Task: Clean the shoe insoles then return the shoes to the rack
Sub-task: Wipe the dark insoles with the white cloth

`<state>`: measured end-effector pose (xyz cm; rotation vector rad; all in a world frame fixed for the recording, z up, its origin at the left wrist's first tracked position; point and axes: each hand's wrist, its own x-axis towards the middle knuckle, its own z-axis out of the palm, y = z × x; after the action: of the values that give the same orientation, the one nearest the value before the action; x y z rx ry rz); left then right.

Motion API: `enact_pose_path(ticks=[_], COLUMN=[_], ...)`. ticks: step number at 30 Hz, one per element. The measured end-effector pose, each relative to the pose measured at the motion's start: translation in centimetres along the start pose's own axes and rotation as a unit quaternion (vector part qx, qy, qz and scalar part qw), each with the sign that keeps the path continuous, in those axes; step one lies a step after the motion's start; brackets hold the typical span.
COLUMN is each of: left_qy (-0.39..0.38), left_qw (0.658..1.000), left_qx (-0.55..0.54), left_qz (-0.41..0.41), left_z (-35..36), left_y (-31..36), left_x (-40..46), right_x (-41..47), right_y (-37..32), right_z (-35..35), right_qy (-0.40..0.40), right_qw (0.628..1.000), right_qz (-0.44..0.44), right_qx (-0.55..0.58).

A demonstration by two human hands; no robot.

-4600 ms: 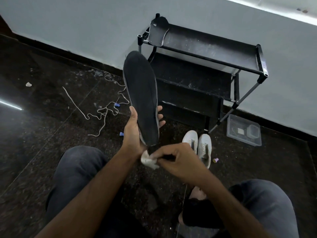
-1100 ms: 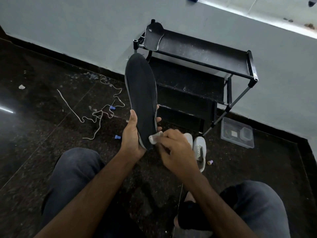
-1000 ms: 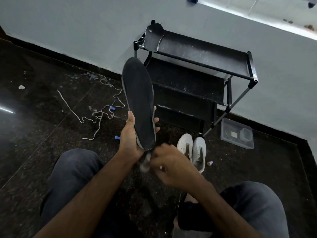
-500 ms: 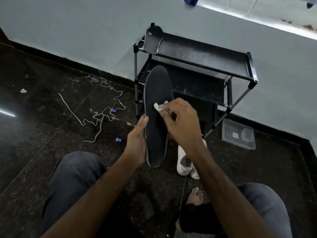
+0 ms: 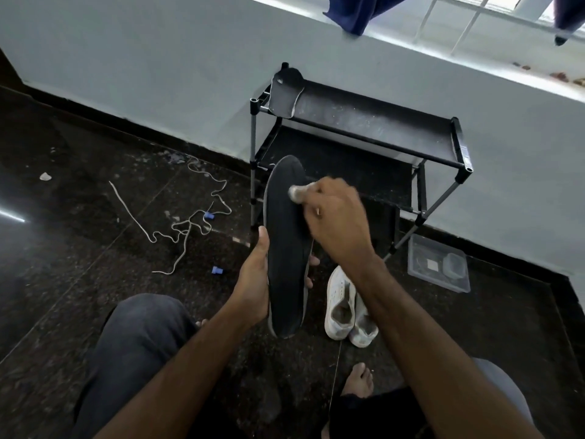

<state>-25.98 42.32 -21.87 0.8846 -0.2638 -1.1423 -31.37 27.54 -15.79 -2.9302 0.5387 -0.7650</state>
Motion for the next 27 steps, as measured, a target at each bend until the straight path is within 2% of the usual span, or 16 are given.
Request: enact_pose_path(ticks=[2, 4, 5, 7, 8, 9, 12, 13, 14, 16, 18, 19, 22, 23, 25, 27], left_qy=[0.012, 0.011, 0.0, -0.02, -0.021, -0.011, 0.039, 0.043, 0.036, 0.005, -0.02, -0.02, 0.018, 0.025, 0.009, -0.014], left_qw=[1.0, 1.0, 1.0, 1.0, 1.0, 1.0, 0.999, 0.999, 0.999, 1.0, 0.999, 0.999, 1.0, 1.0, 1.0, 0.999], left_qx=[-0.007, -0.01, -0.01, -0.013, -0.01, -0.003, 0.01, 0.007, 0.003, 0.008, 0.019, 0.022, 0.022, 0.018, 0.01, 0.017], left_qz=[-0.003, -0.007, -0.01, -0.019, -0.019, -0.018, -0.007, -0.008, -0.012, -0.022, -0.019, -0.016, -0.004, -0.004, -0.014, -0.031], left_z=[-0.2, -0.2, -0.2, 0.1, 0.2, 0.1, -0.4, -0.3, -0.2, 0.1, 0.0, -0.2, -0.3, -0.2, 0.0, -0.1], left_y=[0.2, 0.3, 0.4, 0.4, 0.4, 0.4, 0.4, 0.5, 0.6, 0.9, 0.8, 0.7, 0.8, 1.0, 1.1, 1.1], left_x=[0.1, 0.1, 0.1, 0.2, 0.1, 0.0, -0.1, -0.2, -0.3, -0.4, -0.4, -0.3, -0.6, -0.6, -0.7, -0.6], right_x=[-1.3, -1.2, -0.4, 1.2, 1.4, 1.2, -1.2, -1.2, -0.4, 2.0, 3.2, 3.0, 0.0, -0.3, 1.5, 3.3], right_y=[-1.5, -1.0, -0.3, 1.0, 0.8, 0.0, -3.6, -3.4, -2.6, -0.6, 0.3, -0.1, -2.6, -2.7, -1.6, -0.5], right_z=[0.3, -0.2, -0.3, -0.5, -0.5, -0.2, 0.5, 0.1, -0.4, -1.5, -2.3, -2.2, -1.6, -1.9, -2.5, -3.3], right_qy=[-0.088, -0.116, -0.086, -0.003, 0.009, 0.0, -0.123, -0.135, -0.118, -0.038, -0.01, -0.022, -0.141, -0.158, -0.115, -0.037], right_qw=[0.989, 0.981, 0.988, 1.0, 0.999, 1.0, 0.978, 0.969, 0.972, 0.993, 0.997, 0.998, 0.971, 0.962, 0.974, 0.994], right_qz=[-0.114, -0.157, -0.129, -0.009, 0.032, 0.021, -0.169, -0.205, -0.197, -0.089, 0.005, -0.009, -0.188, -0.219, -0.183, -0.069], right_qx=[0.013, 0.002, -0.008, -0.023, -0.018, -0.008, -0.007, -0.027, -0.044, -0.072, -0.071, -0.057, -0.042, -0.047, -0.067, -0.072])
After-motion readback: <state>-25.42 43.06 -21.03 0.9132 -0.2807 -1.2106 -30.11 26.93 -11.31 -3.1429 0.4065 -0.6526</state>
